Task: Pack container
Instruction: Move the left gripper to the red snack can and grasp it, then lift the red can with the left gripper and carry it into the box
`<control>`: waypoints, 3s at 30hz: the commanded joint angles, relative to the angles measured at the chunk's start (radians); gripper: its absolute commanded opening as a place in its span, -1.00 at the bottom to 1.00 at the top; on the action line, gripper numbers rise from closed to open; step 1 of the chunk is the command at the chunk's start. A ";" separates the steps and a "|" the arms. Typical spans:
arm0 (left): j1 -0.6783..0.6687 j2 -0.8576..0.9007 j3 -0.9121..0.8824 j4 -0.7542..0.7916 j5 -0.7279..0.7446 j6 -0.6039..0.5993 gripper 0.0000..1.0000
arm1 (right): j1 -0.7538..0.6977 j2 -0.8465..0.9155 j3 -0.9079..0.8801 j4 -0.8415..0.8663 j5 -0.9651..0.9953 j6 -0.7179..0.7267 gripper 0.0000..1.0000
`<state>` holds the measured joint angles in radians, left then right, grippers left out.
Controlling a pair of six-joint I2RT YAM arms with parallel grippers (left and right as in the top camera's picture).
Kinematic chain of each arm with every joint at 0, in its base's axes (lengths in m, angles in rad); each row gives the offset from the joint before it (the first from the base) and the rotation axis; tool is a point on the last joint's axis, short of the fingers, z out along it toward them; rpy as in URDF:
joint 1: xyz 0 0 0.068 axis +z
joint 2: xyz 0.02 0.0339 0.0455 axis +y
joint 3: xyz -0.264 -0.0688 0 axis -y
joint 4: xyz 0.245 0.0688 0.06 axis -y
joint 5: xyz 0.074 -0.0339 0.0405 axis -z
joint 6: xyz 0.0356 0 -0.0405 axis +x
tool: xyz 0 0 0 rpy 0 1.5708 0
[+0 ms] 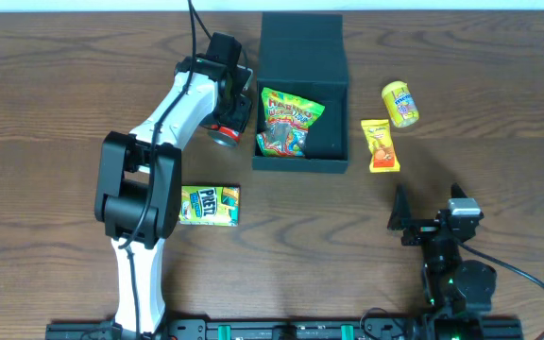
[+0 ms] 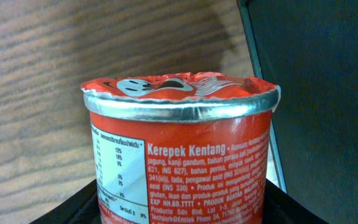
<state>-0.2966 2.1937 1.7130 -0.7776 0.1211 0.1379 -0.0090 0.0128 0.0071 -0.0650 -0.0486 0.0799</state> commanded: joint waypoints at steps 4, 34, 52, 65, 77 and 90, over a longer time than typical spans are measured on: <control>0.000 -0.115 0.005 -0.013 0.003 -0.069 0.15 | -0.005 -0.003 -0.002 -0.006 0.003 0.009 0.99; -0.478 -0.272 0.005 0.201 -0.410 -0.541 0.18 | -0.005 -0.003 -0.002 -0.005 0.003 0.009 0.98; -0.481 -0.116 0.005 0.262 -0.398 -0.643 0.41 | -0.005 -0.003 -0.002 -0.006 0.004 0.009 0.99; -0.480 -0.118 0.005 0.286 -0.386 -0.605 0.57 | -0.005 -0.003 -0.002 -0.006 0.004 0.009 0.98; -0.464 -0.130 0.005 0.253 -0.409 -0.546 -0.68 | -0.005 -0.003 -0.002 -0.005 0.003 0.009 0.98; -0.461 -0.035 0.005 0.283 -0.200 -0.471 -0.88 | -0.005 -0.003 -0.002 -0.006 0.004 0.009 0.98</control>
<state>-0.7620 2.1036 1.7126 -0.4862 -0.1352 -0.3569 -0.0090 0.0128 0.0071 -0.0647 -0.0486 0.0799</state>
